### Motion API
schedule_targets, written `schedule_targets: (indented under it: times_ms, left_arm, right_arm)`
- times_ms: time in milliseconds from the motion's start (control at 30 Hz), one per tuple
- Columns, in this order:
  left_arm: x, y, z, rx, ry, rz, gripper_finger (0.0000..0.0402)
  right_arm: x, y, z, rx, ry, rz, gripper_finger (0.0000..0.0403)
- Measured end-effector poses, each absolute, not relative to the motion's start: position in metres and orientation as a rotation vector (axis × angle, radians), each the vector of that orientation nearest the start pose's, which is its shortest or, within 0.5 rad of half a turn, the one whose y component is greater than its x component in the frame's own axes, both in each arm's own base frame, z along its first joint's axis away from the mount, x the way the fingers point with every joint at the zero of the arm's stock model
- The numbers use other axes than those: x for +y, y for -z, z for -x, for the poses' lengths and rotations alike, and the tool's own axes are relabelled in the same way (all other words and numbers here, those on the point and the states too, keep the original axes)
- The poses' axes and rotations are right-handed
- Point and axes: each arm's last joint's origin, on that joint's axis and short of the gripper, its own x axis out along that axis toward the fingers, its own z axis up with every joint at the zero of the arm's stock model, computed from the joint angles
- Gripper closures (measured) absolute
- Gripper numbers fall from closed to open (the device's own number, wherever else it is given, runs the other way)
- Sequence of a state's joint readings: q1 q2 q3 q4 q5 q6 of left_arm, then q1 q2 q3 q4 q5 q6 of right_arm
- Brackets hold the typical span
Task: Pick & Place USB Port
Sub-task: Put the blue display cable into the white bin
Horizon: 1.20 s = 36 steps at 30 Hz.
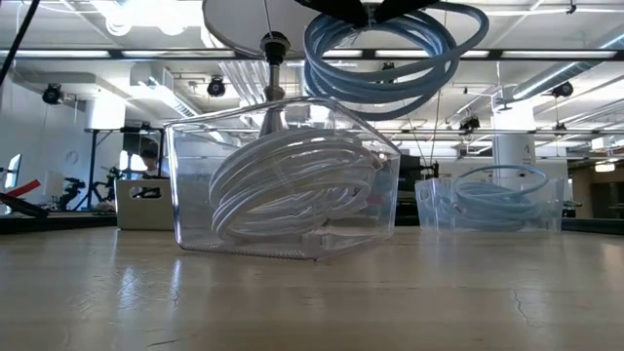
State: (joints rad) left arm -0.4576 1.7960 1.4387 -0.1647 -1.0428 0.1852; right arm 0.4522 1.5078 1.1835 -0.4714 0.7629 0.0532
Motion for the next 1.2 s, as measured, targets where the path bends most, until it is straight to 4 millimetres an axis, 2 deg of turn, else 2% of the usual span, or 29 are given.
schedule_targets:
  times_ms: [300,667,867,1033,1200]
  left_arm:
    - [-0.155,-0.291,-0.371,0.425,-0.536,-0.510,0.0336]
    - [-0.155,-0.296,-0.371,0.405,-0.506,-0.479,0.0293]
    - [-0.155,-0.295,-0.371,0.412,-0.508,-0.486,0.0291]
    - [-0.156,-0.296,-0.369,0.405,-0.510,-0.470,0.0292]
    - [-0.161,-0.318,-0.352,0.351,-0.500,-0.398,0.0298]
  right_arm:
    - [0.120,-0.282,-0.294,0.648,0.311,0.406,0.0303]
    - [0.119,-0.278,-0.294,0.662,0.314,0.414,0.0359]
    - [0.120,-0.277,-0.293,0.657,0.324,0.376,0.0365]
    - [0.119,-0.285,-0.290,0.673,0.358,0.329,0.0367]
    - [0.113,-0.290,-0.281,0.717,0.489,0.293,0.0363]
